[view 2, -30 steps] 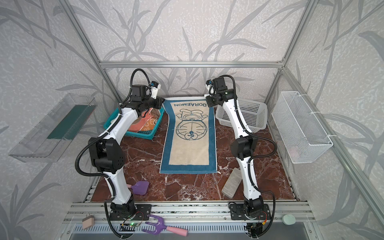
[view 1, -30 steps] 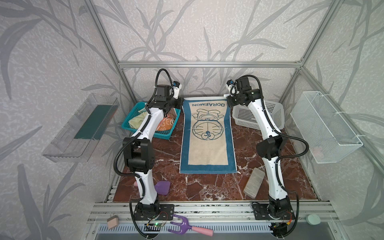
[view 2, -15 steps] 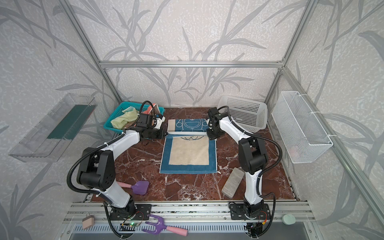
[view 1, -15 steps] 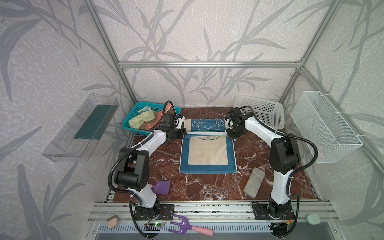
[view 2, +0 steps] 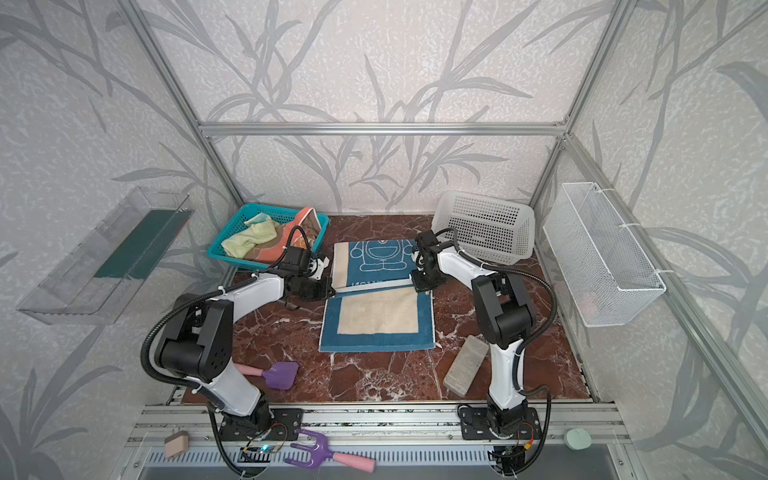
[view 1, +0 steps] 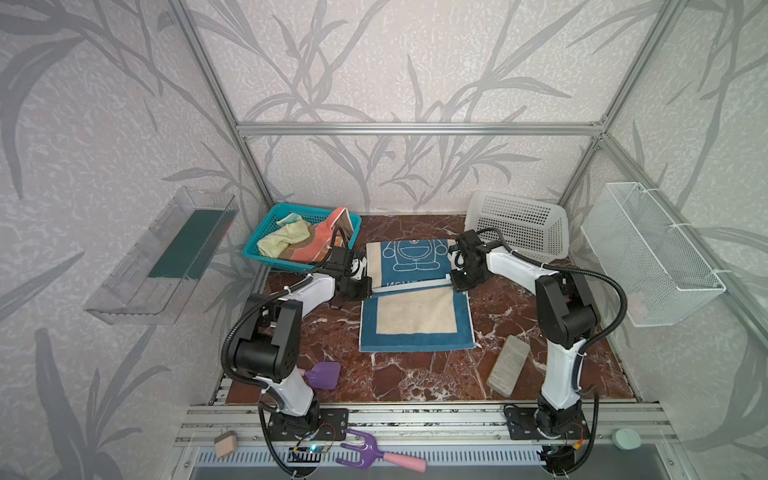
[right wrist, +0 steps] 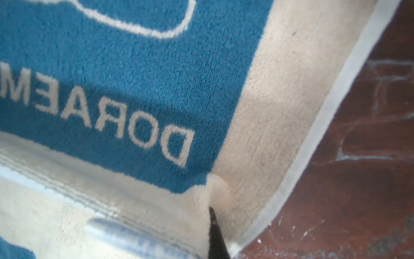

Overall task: Fold and stack the towels
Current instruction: 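Carry the held far edge toward the robot with both grippers, folding the towel over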

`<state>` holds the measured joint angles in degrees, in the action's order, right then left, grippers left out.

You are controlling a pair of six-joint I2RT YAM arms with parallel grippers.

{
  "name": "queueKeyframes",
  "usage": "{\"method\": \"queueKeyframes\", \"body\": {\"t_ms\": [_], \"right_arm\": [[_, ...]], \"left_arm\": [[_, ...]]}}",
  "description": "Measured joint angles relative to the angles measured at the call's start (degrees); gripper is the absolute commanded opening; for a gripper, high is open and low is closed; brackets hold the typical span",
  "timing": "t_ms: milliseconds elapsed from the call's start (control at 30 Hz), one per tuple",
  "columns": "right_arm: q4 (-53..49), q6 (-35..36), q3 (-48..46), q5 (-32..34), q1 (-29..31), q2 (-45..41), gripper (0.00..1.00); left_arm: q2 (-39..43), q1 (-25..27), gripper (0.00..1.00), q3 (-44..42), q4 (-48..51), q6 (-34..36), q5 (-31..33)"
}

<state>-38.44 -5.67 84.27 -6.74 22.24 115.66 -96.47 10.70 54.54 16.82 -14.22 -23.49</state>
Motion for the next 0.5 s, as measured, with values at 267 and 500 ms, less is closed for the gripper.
{"method": "queueKeyframes", "body": {"t_ms": [267,500], "right_arm": [[-5.4,3.4,7.9,3.0,-0.1,-0.4,0.0],[-8.3,4.9,8.0,3.4,0.3,-8.7,0.0]], "left_arm": [[0.8,-0.4,0.0,4.9,2.8,-0.2,0.0],[8.9,-1.1,0.0,10.3,7.2,1.1,-0.2]]}}
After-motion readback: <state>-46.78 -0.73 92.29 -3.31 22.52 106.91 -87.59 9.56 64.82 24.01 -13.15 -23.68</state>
